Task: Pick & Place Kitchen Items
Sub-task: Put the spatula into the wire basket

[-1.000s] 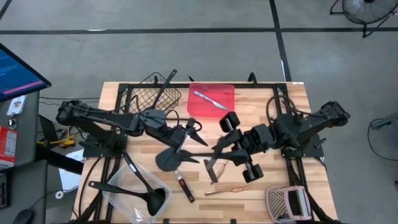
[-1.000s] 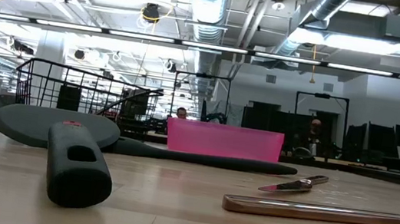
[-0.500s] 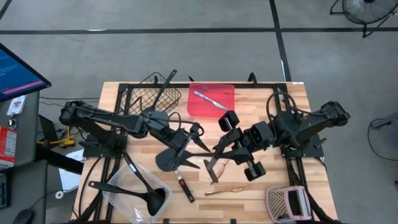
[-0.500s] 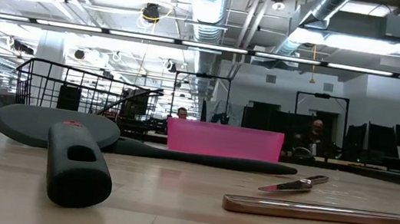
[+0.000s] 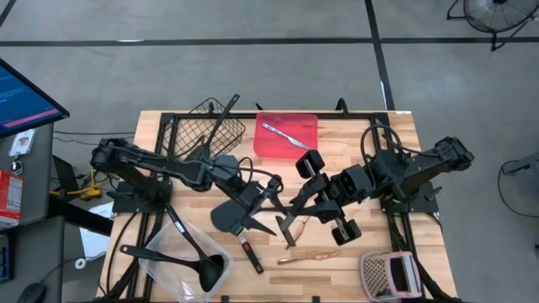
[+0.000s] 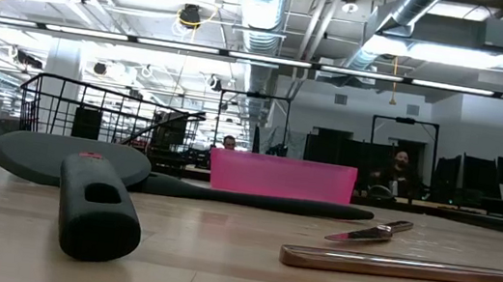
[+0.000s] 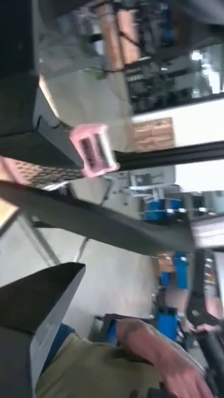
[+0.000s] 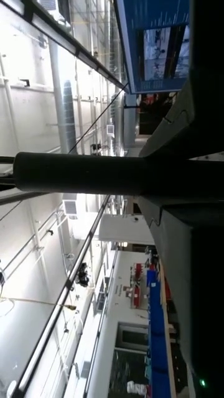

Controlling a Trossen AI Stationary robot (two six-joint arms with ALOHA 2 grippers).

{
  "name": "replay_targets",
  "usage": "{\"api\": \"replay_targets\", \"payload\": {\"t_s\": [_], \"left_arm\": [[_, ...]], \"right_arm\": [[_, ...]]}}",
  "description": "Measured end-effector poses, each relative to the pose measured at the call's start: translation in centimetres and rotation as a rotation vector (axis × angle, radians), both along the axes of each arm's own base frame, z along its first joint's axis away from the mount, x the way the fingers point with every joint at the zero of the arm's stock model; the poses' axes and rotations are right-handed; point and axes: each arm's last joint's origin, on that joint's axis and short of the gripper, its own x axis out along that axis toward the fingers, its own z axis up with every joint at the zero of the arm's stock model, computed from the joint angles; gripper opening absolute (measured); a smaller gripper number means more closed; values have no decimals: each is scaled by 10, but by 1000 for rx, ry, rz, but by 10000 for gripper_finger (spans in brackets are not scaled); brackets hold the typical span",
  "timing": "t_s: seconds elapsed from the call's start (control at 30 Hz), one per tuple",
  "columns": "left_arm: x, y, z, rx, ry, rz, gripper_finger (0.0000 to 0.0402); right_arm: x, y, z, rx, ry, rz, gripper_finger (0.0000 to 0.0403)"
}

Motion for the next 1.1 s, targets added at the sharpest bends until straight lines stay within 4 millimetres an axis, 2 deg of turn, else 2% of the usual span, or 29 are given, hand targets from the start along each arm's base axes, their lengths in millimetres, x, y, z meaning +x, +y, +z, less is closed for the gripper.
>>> {"api": "replay_targets", "payload": {"t_s": [0.3,0.6,0.93,1.1], "left_arm": [[0,-1,2,-7,-25,-25,144],[0,-1,3,-4,-35,-40,18],[-1,-5,0,-5,-14,-47,2],[0,-4,0,-26,13,-8,0]], "right_arm": [[0,0,0,1,-5,2,68],[-1,0,1,4,-7,13,68],[13,-4,-7,24,4,59,71],[12,-10,-6,43,32,34,116]]}}
